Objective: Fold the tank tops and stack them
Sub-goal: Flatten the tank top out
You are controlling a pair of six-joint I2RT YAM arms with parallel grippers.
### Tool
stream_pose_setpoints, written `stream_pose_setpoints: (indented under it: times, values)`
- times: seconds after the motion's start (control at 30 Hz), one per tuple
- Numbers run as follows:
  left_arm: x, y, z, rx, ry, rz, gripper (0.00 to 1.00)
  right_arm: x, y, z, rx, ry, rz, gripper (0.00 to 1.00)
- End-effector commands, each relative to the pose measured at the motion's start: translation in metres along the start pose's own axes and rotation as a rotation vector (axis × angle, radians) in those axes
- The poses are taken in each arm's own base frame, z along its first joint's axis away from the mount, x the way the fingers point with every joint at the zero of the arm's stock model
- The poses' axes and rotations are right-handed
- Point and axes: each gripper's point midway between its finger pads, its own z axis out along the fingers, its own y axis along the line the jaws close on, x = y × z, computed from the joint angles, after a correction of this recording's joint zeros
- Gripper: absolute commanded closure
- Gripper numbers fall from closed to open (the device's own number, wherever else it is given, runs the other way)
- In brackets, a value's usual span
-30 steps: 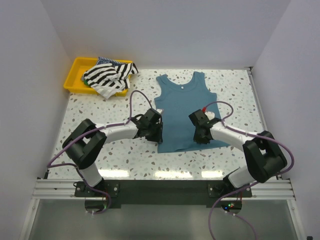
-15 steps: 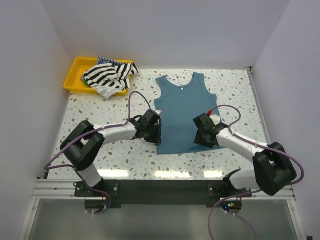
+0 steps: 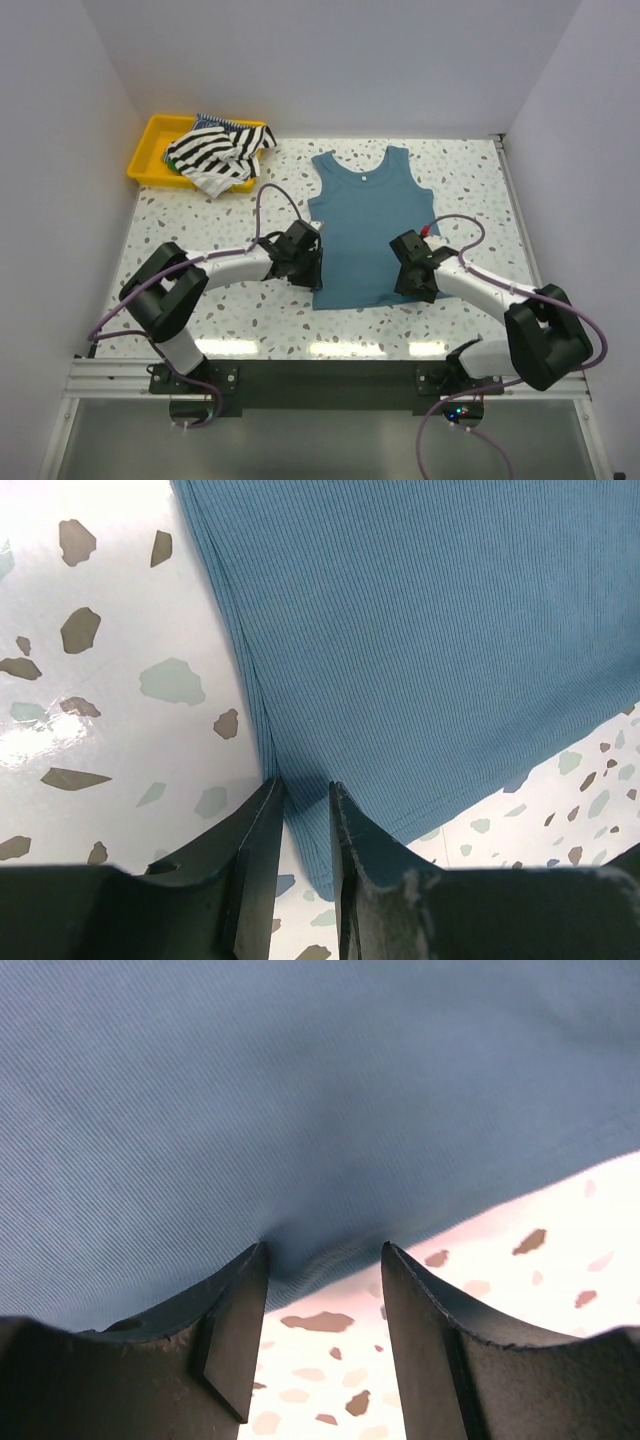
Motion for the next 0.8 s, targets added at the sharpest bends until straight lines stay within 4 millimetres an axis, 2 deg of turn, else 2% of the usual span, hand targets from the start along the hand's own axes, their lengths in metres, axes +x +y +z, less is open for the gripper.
stream_pose_setpoints:
  times: [0.0, 0.07, 0.1, 0.2, 0.23, 0.3, 0.37, 0.43, 0.53, 0.57, 0.63, 0.67, 0.7, 0.73, 0.77]
  values:
    - [0.01, 0.002, -0.005, 0.004, 0.02, 0.002, 0.7, -0.005, -0.017, -0.013, 0.024, -0.035, 0.034, 0.48]
    - [0.009, -0.002, -0.006, 0.02, 0.02, -0.003, 0.7, -0.004, -0.02, -0.017, 0.015, -0.023, 0.031, 0.51]
    - [0.009, -0.004, -0.006, 0.032, 0.019, -0.005, 0.7, -0.001, -0.021, -0.018, 0.009, -0.007, 0.029, 0.61]
    - [0.008, -0.007, -0.01, 0.054, 0.009, -0.018, 0.7, 0.007, -0.029, -0.022, 0.025, 0.023, -0.003, 0.71]
    - [0.011, -0.009, -0.011, 0.068, 0.015, -0.022, 0.7, 0.007, -0.03, -0.027, 0.007, 0.016, 0.005, 0.78]
    - [0.017, -0.01, -0.014, 0.078, 0.018, -0.033, 0.7, 0.01, -0.033, -0.032, -0.009, 0.017, 0.006, 0.78]
    - [0.019, -0.012, -0.019, 0.093, 0.011, -0.044, 0.7, 0.004, -0.031, -0.046, -0.053, -0.015, 0.012, 0.73]
    - [0.026, -0.011, -0.023, 0.105, 0.02, -0.056, 0.7, 0.0, -0.02, -0.056, -0.126, -0.025, 0.002, 0.69]
    - [0.018, -0.016, -0.038, 0.119, -0.008, -0.049, 0.66, -0.014, 0.01, -0.078, -0.244, -0.078, -0.015, 0.68]
    - [0.007, -0.022, -0.051, 0.122, -0.038, -0.035, 0.64, -0.022, 0.02, -0.085, -0.264, -0.102, -0.022, 0.67]
    - [-0.014, -0.022, -0.064, 0.097, -0.101, -0.037, 0.56, -0.025, 0.046, -0.095, -0.32, -0.128, -0.067, 0.66]
    - [-0.028, -0.015, -0.072, 0.078, -0.129, -0.067, 0.55, -0.032, 0.061, -0.104, -0.352, -0.149, -0.075, 0.66]
    - [-0.051, -0.017, -0.082, 0.087, -0.181, -0.088, 0.55, -0.023, 0.078, -0.101, -0.353, -0.131, -0.132, 0.66]
    - [-0.066, -0.012, -0.087, 0.083, -0.216, -0.108, 0.55, -0.024, 0.092, -0.103, -0.372, -0.142, -0.145, 0.67]
    - [-0.097, 0.002, -0.093, 0.07, -0.276, -0.159, 0.54, -0.029, 0.109, -0.11, -0.39, -0.16, -0.16, 0.67]
